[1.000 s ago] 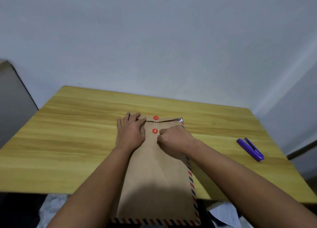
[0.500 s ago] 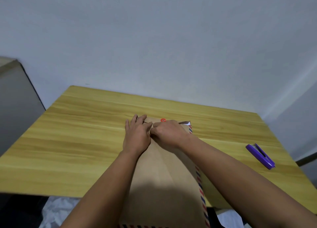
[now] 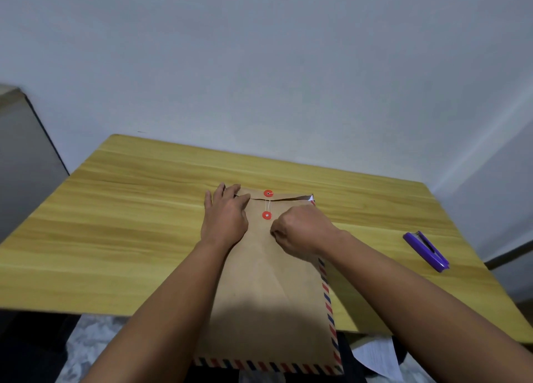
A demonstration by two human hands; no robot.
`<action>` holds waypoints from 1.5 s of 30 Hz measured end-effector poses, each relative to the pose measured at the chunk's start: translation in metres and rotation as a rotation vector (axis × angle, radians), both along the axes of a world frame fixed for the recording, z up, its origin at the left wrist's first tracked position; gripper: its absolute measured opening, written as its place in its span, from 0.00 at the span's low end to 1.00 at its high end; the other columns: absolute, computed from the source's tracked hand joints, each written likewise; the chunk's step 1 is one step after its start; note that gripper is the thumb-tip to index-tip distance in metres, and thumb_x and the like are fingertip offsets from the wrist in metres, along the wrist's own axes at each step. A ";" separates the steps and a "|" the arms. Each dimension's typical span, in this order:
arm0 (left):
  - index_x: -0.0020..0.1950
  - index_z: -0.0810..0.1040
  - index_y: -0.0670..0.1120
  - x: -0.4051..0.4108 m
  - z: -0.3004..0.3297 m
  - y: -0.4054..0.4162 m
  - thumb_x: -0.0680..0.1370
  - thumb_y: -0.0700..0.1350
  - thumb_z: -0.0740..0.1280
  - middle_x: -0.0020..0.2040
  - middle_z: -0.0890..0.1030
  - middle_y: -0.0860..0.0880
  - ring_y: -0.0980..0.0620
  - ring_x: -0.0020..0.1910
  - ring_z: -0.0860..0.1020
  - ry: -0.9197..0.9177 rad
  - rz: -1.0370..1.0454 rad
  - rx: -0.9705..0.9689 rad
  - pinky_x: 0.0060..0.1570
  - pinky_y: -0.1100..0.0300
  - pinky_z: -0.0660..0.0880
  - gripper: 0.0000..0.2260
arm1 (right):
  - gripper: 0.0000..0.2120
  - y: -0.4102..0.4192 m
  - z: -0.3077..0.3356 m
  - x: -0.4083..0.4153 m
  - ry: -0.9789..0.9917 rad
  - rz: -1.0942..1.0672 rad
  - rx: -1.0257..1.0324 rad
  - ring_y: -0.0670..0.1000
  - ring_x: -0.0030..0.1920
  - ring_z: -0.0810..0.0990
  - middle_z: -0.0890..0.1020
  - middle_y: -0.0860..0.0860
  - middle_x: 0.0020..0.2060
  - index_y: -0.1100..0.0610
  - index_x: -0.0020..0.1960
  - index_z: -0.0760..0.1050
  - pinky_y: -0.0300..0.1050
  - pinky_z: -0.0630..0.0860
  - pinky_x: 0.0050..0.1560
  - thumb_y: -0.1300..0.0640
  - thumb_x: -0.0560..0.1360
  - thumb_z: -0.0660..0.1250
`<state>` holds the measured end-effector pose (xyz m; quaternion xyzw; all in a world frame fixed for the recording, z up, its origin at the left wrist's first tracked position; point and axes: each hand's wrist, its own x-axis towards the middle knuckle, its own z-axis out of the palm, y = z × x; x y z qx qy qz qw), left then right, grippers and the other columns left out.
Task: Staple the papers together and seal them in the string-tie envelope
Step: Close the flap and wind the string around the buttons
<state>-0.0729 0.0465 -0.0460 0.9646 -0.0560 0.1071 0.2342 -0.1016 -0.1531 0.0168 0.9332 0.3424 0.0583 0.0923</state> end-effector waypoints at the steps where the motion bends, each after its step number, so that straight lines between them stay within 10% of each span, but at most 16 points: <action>1: 0.71 0.77 0.53 0.000 0.000 0.000 0.80 0.39 0.61 0.79 0.67 0.48 0.41 0.81 0.55 0.002 0.000 -0.001 0.79 0.37 0.47 0.21 | 0.11 -0.005 0.000 -0.003 0.000 -0.004 -0.012 0.58 0.33 0.75 0.82 0.51 0.33 0.52 0.43 0.82 0.46 0.70 0.31 0.54 0.76 0.61; 11: 0.71 0.78 0.53 0.000 -0.002 -0.001 0.80 0.40 0.62 0.78 0.68 0.49 0.42 0.81 0.56 -0.005 0.005 -0.018 0.79 0.38 0.47 0.20 | 0.12 -0.011 -0.010 -0.015 -0.015 -0.025 0.066 0.58 0.33 0.74 0.79 0.51 0.32 0.51 0.38 0.68 0.47 0.65 0.30 0.54 0.80 0.59; 30: 0.73 0.74 0.59 -0.003 0.000 -0.004 0.80 0.41 0.62 0.79 0.67 0.53 0.39 0.82 0.49 -0.028 -0.068 0.111 0.74 0.27 0.39 0.23 | 0.09 -0.001 -0.024 -0.016 -0.077 0.031 0.291 0.54 0.51 0.79 0.79 0.51 0.53 0.55 0.49 0.81 0.47 0.72 0.33 0.54 0.79 0.64; 41: 0.72 0.76 0.59 -0.003 0.000 -0.004 0.81 0.43 0.60 0.78 0.68 0.52 0.40 0.82 0.52 0.004 -0.043 0.083 0.76 0.29 0.44 0.21 | 0.04 -0.024 -0.046 -0.023 0.007 -0.096 0.564 0.49 0.56 0.85 0.88 0.48 0.54 0.55 0.46 0.82 0.55 0.78 0.54 0.57 0.77 0.68; 45: 0.72 0.75 0.58 -0.002 0.000 -0.004 0.81 0.43 0.60 0.78 0.68 0.52 0.42 0.82 0.53 0.009 -0.043 0.062 0.77 0.30 0.45 0.21 | 0.03 -0.011 -0.054 -0.029 0.041 -0.256 0.700 0.46 0.55 0.82 0.87 0.44 0.51 0.50 0.49 0.81 0.59 0.63 0.73 0.55 0.80 0.68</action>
